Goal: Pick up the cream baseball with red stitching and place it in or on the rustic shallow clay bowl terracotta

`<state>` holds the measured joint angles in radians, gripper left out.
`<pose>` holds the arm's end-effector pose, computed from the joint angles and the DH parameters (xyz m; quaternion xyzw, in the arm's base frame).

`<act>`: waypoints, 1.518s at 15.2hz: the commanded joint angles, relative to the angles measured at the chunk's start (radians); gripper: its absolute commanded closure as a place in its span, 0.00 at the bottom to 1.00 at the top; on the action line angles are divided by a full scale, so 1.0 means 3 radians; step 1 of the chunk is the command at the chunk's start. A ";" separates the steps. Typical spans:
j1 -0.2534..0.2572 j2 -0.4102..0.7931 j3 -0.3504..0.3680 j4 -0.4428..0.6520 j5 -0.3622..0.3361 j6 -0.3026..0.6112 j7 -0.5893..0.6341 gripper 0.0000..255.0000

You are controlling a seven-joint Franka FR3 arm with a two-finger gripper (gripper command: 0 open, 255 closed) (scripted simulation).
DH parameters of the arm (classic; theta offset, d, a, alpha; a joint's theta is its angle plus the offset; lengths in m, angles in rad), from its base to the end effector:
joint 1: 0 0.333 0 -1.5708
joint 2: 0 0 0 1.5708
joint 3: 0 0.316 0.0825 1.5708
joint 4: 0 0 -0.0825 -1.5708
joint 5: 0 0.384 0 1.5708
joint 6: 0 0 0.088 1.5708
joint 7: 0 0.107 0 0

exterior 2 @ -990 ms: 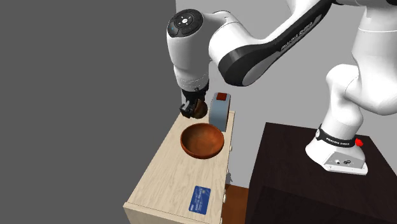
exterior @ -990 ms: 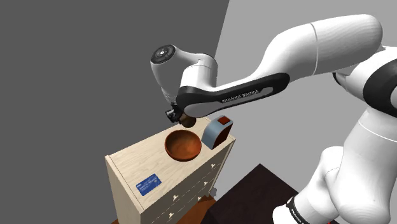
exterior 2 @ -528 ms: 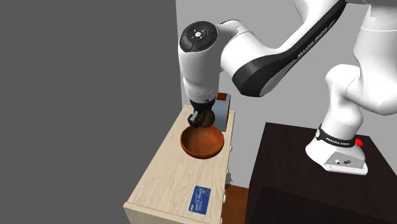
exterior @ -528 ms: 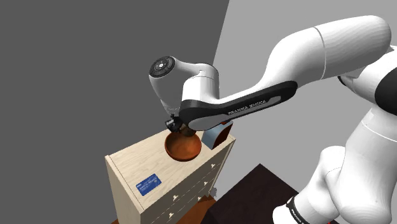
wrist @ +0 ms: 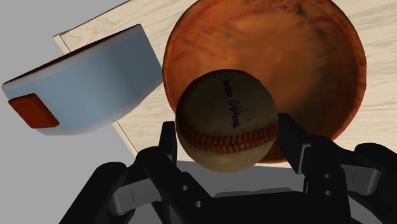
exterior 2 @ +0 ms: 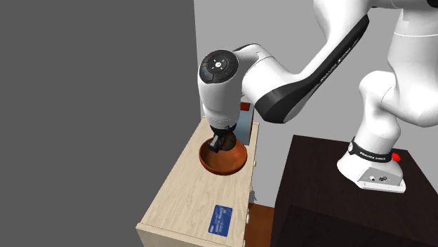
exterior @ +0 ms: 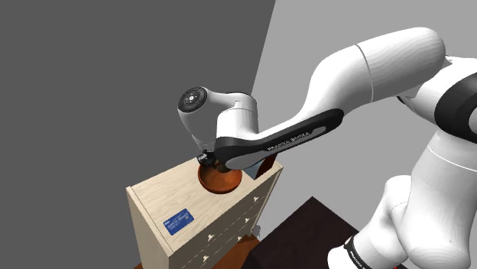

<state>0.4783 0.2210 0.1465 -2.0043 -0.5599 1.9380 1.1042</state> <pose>0.4806 0.2993 0.3358 0.9601 -0.0954 0.0843 0.2490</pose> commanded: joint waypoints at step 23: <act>0.0088 -0.0030 0.0071 0.0218 0.0087 -0.0278 -0.0012 0.00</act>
<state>0.5046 0.2123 0.1676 -1.9394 -0.5343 1.8561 1.1011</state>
